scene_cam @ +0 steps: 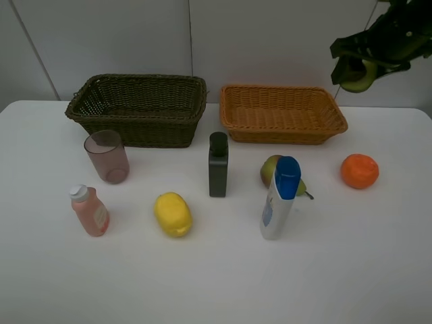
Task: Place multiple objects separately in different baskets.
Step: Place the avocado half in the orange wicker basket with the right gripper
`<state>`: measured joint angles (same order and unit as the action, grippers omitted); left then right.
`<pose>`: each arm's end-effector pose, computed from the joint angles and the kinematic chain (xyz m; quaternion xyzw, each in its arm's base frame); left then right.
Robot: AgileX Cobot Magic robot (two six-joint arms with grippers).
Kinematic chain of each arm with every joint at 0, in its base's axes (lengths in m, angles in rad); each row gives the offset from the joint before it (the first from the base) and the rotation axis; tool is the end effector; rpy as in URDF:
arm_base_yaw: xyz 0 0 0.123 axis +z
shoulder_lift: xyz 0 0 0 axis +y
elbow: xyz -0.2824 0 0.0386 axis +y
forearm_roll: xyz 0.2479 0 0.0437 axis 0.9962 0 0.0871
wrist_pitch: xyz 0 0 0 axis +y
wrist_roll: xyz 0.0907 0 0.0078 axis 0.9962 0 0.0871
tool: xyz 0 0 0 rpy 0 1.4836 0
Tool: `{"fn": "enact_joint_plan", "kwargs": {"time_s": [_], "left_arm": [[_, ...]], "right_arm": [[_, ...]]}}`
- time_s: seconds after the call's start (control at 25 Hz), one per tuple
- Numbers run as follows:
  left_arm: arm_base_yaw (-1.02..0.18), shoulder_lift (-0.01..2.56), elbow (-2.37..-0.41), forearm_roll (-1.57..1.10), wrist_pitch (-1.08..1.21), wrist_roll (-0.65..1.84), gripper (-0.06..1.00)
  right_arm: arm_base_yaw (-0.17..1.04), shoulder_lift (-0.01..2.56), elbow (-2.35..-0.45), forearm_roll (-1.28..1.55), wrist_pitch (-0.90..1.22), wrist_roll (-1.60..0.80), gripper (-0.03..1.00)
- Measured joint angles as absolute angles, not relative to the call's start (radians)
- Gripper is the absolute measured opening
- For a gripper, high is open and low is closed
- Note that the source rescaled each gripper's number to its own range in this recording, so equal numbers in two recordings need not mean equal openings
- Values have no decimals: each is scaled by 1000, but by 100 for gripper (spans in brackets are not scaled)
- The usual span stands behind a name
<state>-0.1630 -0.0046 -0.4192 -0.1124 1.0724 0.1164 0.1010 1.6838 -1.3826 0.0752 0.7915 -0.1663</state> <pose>0.0007 -0.0092 0.2539 0.1220 0.8654 -0.0674 0.4813 0.3662 0.0420 0.2907 -0.1101 0.9535 0.0239 0.2796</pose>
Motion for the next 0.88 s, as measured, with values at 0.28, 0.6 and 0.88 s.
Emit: {"fn": "enact_joint_plan", "kwargs": {"time_s": [0.28, 0.6, 0.88], "left_arm": [[-163, -5, -419, -112, 1072, 116, 100], [-163, -5, -419, -112, 1072, 116, 100], [-163, -5, -419, -112, 1072, 116, 100]], "right_arm": [[101, 1883, -1548, 173, 787, -270, 34], [101, 2086, -1671, 220, 764, -326, 34], [101, 2206, -1730, 199, 707, -326, 34]]}}
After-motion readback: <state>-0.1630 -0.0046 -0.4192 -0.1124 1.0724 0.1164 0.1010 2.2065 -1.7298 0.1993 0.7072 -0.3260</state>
